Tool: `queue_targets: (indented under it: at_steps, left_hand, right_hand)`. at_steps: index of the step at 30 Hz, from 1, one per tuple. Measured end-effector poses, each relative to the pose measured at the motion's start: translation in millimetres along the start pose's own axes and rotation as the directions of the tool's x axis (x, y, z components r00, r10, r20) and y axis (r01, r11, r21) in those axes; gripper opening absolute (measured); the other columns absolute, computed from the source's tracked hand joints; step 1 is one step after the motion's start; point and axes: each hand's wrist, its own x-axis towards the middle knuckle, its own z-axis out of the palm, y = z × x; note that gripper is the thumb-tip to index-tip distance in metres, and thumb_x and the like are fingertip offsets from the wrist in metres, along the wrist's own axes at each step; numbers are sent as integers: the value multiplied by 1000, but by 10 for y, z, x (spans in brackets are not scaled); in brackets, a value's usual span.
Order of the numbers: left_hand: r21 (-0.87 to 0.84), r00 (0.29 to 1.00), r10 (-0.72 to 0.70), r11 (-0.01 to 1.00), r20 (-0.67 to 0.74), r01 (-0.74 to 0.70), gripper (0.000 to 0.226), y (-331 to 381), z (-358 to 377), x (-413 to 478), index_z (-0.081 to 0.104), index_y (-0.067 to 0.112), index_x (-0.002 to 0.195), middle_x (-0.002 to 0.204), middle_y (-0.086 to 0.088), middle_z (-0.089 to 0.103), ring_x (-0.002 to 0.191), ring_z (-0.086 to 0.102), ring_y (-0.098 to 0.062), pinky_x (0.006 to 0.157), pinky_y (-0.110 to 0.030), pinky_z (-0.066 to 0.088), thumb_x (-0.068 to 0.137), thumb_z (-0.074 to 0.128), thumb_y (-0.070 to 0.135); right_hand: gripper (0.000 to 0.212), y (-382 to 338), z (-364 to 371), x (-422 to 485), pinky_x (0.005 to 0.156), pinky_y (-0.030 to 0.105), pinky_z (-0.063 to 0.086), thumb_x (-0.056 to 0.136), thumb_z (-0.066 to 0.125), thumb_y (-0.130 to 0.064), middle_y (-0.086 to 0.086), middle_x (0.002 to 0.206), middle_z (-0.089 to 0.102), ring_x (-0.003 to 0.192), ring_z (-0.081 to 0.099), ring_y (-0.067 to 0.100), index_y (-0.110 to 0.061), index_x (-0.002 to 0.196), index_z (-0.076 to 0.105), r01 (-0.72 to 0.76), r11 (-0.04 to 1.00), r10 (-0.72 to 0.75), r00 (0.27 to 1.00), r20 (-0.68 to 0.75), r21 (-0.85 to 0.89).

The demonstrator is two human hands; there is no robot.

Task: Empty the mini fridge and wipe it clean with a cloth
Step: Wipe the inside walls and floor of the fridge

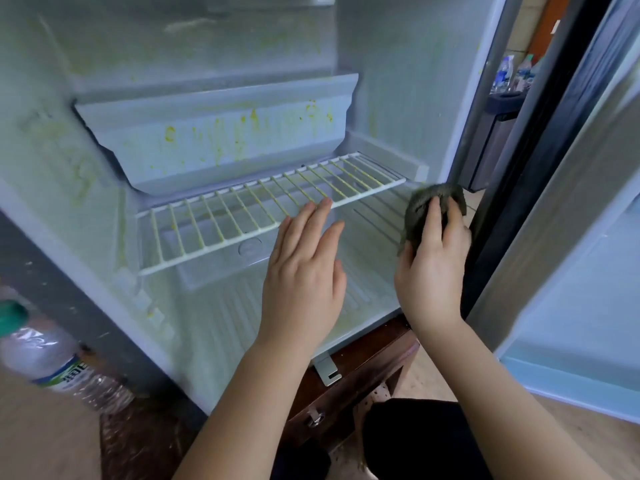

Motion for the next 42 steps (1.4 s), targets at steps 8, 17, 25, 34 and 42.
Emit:
queue_targets:
  at_steps: [8, 17, 25, 34, 42]
  left_hand:
    - [39, 995, -96, 995, 13, 96, 32, 76, -884, -615, 64, 8, 120, 135, -6, 57, 125, 53, -26, 110, -44, 37, 89, 55, 8]
    - [-155, 708, -515, 846, -483, 510, 40, -343, -1901, -816, 54, 9, 120, 119, -1, 52, 106, 58, -29, 88, -49, 50, 85, 65, 23]
    - [-413, 610, -760, 641, -226, 647, 31, -443, -1284, -978, 57, 7, 122, 116, -5, 64, 102, 62, -14, 68, 3, 39, 93, 62, 17]
    - [-629, 535, -824, 518, -186, 580, 19, -585, -1129, -1065, 60, 23, 106, 98, 18, 66, 90, 62, 10, 72, -6, 46, 88, 68, 23]
    - [-639, 533, -836, 479, -126, 601, 44, -682, -1009, -1148, 62, 19, 116, 94, 20, 69, 93, 65, 2, 76, -9, 47, 83, 66, 48]
  right_hand:
    - [50, 119, -120, -489, 99, 46, 45, 81, 56, 13, 20, 133, 51, 119, 51, 41, 3, 130, 55, -73, 986, 21, 949, 314, 153]
    - [47, -503, -194, -1221, 91, 11, 31, 78, 61, 11, 6, 123, 60, 109, 58, 26, -6, 122, 63, -61, 931, -159, 819, 551, 359]
    - [44, -474, -78, -1416, 90, 23, 38, 80, 64, 5, -2, 117, 64, 110, 57, 22, -13, 120, 65, -71, 923, -181, 787, 589, 378]
    - [35, -894, 606, -1126, 68, 23, 36, 91, 58, -12, -4, 104, 67, 89, 59, 18, -20, 125, 55, -206, 875, -116, 790, 602, 439]
    - [26, -1437, 1525, -886, 66, 22, 40, 94, 55, -16, -10, 86, 58, 79, 54, 11, -20, 120, 56, -385, 786, -64, 728, 683, 484]
